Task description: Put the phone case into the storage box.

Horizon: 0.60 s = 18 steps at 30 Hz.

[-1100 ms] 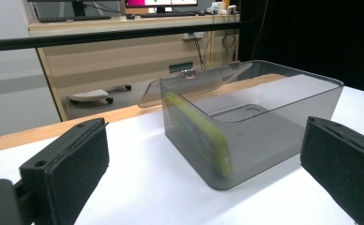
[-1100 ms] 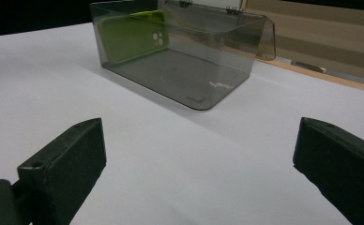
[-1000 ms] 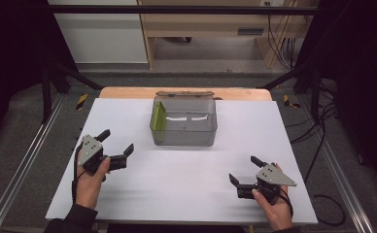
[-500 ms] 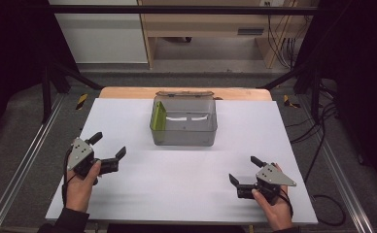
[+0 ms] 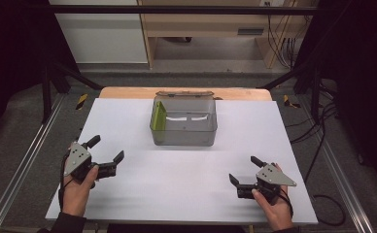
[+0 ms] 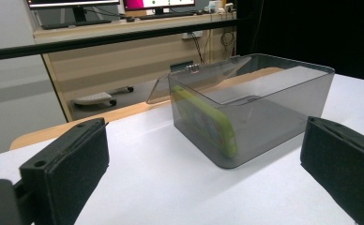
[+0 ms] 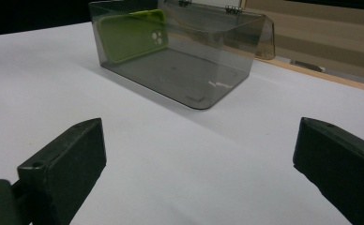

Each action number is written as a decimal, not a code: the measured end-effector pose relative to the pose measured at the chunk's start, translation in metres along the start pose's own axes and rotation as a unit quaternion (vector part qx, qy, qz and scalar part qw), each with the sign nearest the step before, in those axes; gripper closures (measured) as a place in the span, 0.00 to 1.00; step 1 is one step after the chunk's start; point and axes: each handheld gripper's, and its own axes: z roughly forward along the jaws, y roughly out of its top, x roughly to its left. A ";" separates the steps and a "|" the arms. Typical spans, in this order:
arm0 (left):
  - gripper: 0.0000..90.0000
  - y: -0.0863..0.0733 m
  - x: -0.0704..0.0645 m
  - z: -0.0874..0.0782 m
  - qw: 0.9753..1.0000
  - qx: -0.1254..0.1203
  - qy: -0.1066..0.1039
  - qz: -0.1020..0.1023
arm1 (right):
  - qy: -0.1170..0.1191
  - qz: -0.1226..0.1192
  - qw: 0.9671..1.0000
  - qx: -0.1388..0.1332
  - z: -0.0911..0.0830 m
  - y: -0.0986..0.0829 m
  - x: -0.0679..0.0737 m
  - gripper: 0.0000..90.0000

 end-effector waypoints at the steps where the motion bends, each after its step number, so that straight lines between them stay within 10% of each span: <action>1: 0.01 -0.001 -0.001 -0.001 1.000 0.000 -0.001 0.001 | 0.000 0.000 1.000 0.000 0.000 0.000 0.000 0.03; 18: 0.01 -0.016 0.007 -0.020 1.000 -0.004 0.005 -0.019 | 0.004 0.005 1.000 -0.001 0.000 0.000 0.000 0.04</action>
